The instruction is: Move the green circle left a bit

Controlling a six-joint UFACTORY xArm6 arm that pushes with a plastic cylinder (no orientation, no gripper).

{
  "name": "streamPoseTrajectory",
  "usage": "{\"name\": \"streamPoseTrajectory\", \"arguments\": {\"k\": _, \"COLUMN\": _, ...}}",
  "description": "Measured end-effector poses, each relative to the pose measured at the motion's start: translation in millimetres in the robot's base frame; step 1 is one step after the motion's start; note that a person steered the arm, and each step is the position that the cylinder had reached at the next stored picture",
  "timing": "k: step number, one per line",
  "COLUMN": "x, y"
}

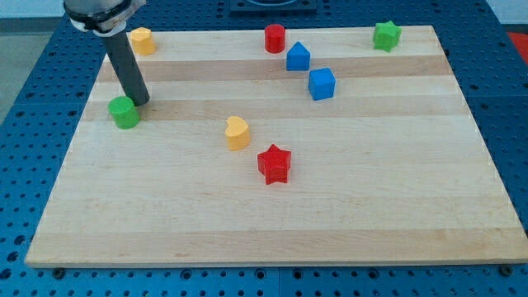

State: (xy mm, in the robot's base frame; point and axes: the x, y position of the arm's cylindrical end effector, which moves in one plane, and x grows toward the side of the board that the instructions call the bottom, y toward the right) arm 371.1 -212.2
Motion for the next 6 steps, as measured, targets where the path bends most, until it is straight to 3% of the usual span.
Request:
{"name": "streamPoseTrajectory", "arguments": {"k": 2, "x": 21, "y": 33}}
{"name": "streamPoseTrajectory", "arguments": {"k": 6, "x": 30, "y": 0}}
